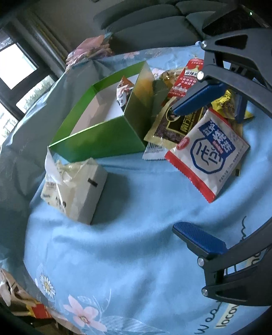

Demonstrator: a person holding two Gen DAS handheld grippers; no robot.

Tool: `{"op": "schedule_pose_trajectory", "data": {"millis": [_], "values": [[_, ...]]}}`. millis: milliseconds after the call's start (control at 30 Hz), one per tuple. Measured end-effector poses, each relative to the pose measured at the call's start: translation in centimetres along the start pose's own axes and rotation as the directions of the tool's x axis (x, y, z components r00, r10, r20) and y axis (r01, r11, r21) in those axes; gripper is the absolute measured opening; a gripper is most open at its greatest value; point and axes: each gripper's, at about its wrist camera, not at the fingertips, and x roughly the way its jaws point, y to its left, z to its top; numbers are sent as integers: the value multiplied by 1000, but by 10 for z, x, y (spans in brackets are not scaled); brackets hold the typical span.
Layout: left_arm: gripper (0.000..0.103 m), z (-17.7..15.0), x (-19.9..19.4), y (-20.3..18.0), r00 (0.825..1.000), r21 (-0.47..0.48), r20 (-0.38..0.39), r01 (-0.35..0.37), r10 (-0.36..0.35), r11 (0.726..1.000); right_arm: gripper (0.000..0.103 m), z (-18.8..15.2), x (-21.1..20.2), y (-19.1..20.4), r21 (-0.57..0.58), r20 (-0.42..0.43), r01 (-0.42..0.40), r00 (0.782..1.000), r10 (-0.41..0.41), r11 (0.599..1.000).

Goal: Organize snacks
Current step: 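Reach the left tool to the white-and-blue packet and close on it, then carry the white-and-blue packet with the left tool into the box and release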

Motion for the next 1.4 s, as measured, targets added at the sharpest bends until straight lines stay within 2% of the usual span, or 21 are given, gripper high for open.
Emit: {"op": "schedule_pose_trajectory", "data": {"millis": [100, 333, 400, 533, 600, 800, 1000, 1133, 1400], "values": [[101, -1, 2, -1, 1000, 5, 1, 26, -26, 1000, 60, 2, 10, -6, 42, -43, 33, 999, -32, 999], [92, -2, 14, 2, 998, 4, -28, 50, -50, 999, 53, 10, 11, -16, 121, 3, 81, 997, -82, 989], [75, -3, 18, 6, 994, -17, -63, 90, -91, 996, 48, 11, 10, -17, 134, 12, 86, 996, -89, 987], [70, -7, 18, 2, 991, -3, -98, 90, -90, 996, 38, 14, 9, -21, 157, 22, 101, 994, -106, 982], [61, -8, 16, 4, 987, -20, -114, 108, -110, 994, 28, 15, 11, -21, 161, 29, 116, 992, -123, 980], [44, -15, 7, 12, 980, -39, -151, 128, -132, 991, 13, 17, 14, -29, 172, 42, 126, 990, -135, 977], [33, -25, -9, 13, 980, -16, -156, 122, -123, 992, 9, 13, 9, -28, 171, 64, 99, 992, -111, 980], [32, -27, -30, 10, 985, 2, -101, 142, -141, 990, 8, 12, 1, -18, 149, 98, 69, 992, -85, 986], [32, -23, -52, -4, 980, 25, -29, 198, -197, 980, 7, 21, -19, -10, 124, 171, 46, 983, -67, 991]]}}
